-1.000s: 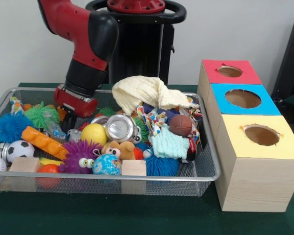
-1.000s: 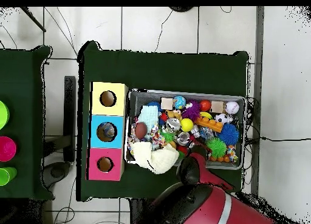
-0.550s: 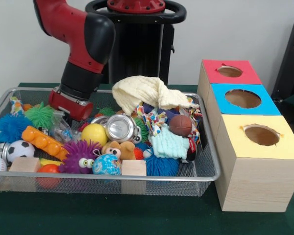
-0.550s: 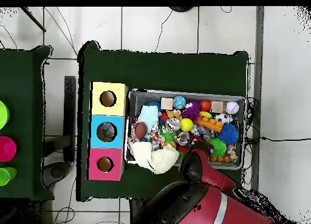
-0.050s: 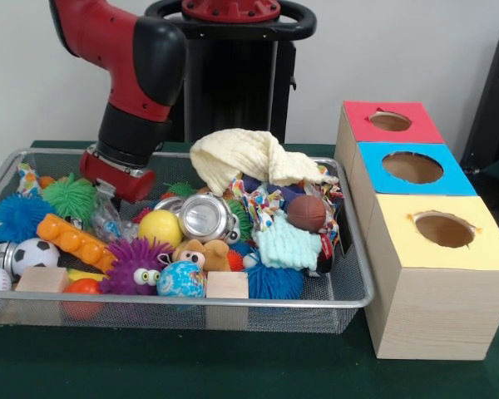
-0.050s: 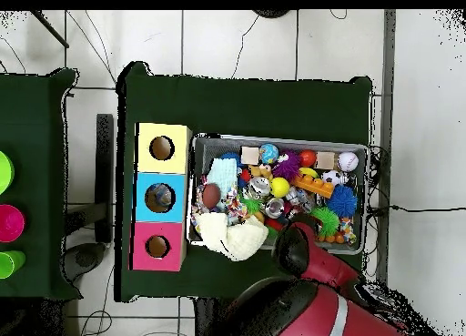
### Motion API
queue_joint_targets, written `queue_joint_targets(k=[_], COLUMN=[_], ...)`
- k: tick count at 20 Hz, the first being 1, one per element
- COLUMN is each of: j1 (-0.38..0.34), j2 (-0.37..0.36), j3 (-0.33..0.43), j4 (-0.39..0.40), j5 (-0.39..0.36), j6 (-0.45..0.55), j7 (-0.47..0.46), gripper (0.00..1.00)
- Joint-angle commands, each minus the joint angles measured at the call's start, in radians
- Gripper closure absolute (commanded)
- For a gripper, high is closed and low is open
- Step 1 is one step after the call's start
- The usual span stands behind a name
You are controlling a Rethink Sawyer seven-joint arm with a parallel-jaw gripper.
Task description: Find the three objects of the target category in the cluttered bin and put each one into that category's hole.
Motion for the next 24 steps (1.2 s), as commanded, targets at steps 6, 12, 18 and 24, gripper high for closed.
queue_joint_targets(k=[6,12,18,24], j1=[-0.053,-0.032,0.015,-0.013], j2=[-0.006,-0.042,-0.055,-0.159], j3=[0.095,0.063,0.018,0.058], j4=[-0.065,-0.091,-0.107,-0.044], j5=[-0.009,0.0,0.009,0.024], j6=[0.372,0.538,0.62,0.662], j7=[0.063,0.034,0.076,0.12], gripper=[0.0,0.0,0.0,0.0])
